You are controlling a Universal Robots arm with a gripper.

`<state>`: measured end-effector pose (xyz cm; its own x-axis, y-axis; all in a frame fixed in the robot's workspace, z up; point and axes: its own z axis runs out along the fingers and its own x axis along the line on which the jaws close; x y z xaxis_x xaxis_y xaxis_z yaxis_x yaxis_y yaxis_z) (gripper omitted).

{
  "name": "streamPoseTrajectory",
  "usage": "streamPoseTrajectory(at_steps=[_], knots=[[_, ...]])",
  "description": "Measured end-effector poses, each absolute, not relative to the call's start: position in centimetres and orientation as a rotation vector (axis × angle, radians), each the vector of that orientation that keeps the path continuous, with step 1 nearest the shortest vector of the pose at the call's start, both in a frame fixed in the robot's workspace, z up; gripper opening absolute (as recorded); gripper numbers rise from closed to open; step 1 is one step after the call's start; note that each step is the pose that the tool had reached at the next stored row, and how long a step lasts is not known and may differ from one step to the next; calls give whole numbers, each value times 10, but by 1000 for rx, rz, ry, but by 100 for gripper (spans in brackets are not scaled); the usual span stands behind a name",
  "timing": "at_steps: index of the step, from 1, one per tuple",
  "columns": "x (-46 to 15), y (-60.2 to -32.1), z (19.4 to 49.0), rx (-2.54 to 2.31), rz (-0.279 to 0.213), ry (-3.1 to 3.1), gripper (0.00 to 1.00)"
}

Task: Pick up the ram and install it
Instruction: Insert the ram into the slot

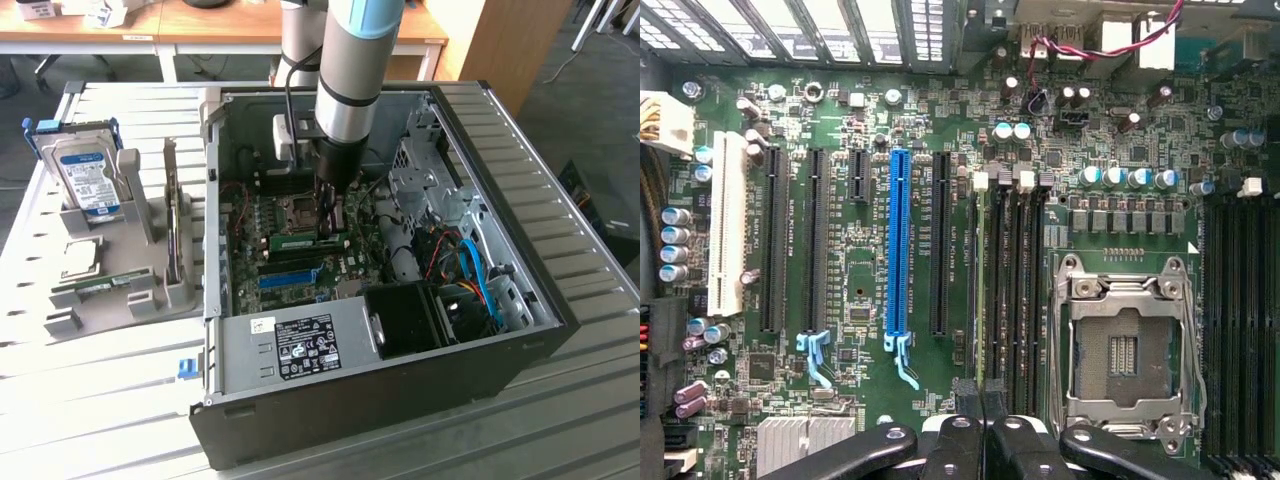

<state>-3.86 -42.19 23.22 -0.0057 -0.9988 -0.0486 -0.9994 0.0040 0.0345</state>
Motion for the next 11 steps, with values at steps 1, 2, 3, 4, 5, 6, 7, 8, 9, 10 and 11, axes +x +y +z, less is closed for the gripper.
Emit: streamPoseTrajectory(at_steps=[1,2,3,4,5,6,7,8,9,10,11], knots=[[-39,-422,232,-2205,92,2222,12],[-39,-422,232,-2202,92,2225,12],[-39,-422,232,-2201,92,2225,12],[-39,-422,232,-2201,92,2225,12],[-39,-422,232,-2201,92,2225,12],[-39,-422,232,-2201,92,2225,12],[-39,-422,232,-2201,92,2225,12],[-39,-422,231,-2201,92,2225,12],[-39,-422,231,-2201,92,2225,12],[-39,-422,231,-2201,92,2225,12],[-39,-422,230,-2201,91,2225,12]])
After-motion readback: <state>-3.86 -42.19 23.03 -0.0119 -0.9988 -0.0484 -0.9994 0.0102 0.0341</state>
